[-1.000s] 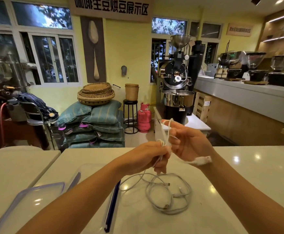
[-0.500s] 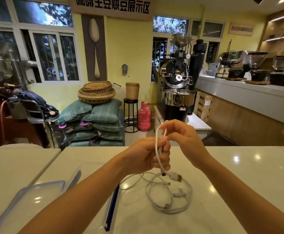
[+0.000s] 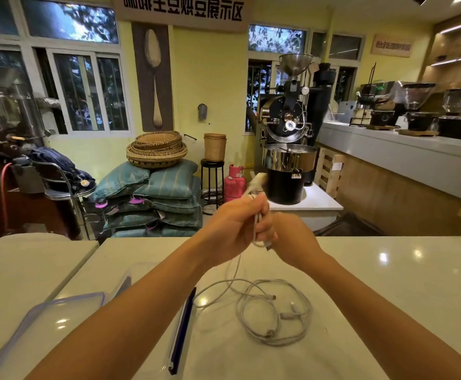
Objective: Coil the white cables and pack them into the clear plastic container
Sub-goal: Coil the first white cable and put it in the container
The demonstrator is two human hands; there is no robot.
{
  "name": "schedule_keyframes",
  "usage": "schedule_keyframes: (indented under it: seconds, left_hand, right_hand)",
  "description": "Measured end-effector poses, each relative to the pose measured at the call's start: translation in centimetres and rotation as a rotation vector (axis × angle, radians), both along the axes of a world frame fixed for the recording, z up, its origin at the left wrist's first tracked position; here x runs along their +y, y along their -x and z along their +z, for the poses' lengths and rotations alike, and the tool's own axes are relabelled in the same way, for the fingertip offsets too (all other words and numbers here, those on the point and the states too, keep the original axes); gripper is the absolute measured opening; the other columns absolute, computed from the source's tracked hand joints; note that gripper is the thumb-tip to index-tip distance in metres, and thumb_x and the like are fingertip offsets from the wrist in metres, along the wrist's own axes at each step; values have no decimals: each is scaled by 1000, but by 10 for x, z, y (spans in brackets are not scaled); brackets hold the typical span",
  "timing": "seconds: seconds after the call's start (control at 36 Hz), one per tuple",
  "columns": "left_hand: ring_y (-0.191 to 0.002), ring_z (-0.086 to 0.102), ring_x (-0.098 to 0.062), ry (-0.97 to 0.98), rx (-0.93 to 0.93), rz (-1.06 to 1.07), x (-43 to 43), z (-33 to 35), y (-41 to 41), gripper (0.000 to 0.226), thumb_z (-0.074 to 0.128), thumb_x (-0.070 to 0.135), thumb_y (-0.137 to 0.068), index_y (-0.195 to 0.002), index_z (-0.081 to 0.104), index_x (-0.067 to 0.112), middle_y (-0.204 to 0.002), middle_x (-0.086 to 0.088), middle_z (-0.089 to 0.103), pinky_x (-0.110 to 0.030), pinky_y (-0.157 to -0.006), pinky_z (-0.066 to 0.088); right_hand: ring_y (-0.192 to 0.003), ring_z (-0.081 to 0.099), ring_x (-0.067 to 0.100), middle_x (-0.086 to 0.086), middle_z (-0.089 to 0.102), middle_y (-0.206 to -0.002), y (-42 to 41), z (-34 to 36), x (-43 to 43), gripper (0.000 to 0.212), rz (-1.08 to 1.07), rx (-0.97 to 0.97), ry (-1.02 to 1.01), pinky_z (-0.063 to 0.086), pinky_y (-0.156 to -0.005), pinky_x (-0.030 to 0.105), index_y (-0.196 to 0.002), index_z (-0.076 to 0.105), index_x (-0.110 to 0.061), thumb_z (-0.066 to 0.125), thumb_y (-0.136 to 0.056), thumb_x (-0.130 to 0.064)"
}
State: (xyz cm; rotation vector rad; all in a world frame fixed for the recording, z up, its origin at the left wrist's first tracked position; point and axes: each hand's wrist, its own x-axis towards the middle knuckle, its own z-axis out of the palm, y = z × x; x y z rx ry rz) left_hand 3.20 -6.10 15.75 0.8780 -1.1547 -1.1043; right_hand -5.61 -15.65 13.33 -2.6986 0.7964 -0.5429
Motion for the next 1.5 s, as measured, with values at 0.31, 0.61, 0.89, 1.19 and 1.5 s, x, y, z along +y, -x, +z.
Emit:
schedule_keyframes:
  seconds: [0.31,0.61,0.89,1.19,1.5]
  left_hand:
    - [-49,62,-12,97,159,287,-16,20,-16,37,30,22,-98,-69,49,11,-53,-1,67,-28,-65,49]
    - [-92,61,-18,148,-175,562,-26,27,-13,33,28,19,-99,-82,56,20,-101,-2,64,-24,-82,44]
    - [-88,62,-5,198,-344,757,-32,16,-41,34,34,13,-98,-115,52,-9,-98,-2,60,-4,-63,50]
    - [-60,52,-4,-170,-751,460,-11,-35,-31,31,33,13,-97,-68,45,14,-71,-1,53,-14,-58,47]
    - [-41,40,-8,-249,-251,-242,21,-31,-10,42,30,34,-89,-59,56,18,-44,8,47,-28,-59,38]
  right_hand:
    - [-71,52,11,0,52,-84,4,-14,9,33,148,-78,-283,46,-67,18,-119,55,-8,37,-93,1]
    - [-42,52,8,4,63,-77,14,-24,27,53,215,-136,-978,52,-46,22,-140,23,-25,35,-93,-4]
    - [-40,47,3,-8,55,-47,54,15,49,20,601,3,-1160,43,-42,13,-60,60,-16,50,-78,-16]
    - [-40,46,-4,-8,43,-56,67,79,31,23,387,-281,-281,38,-42,5,-87,49,-31,50,-89,-8]
    - [-62,58,-13,-13,59,-65,51,78,-47,12,247,-414,38,46,-61,2,-89,69,-12,63,-80,-9]
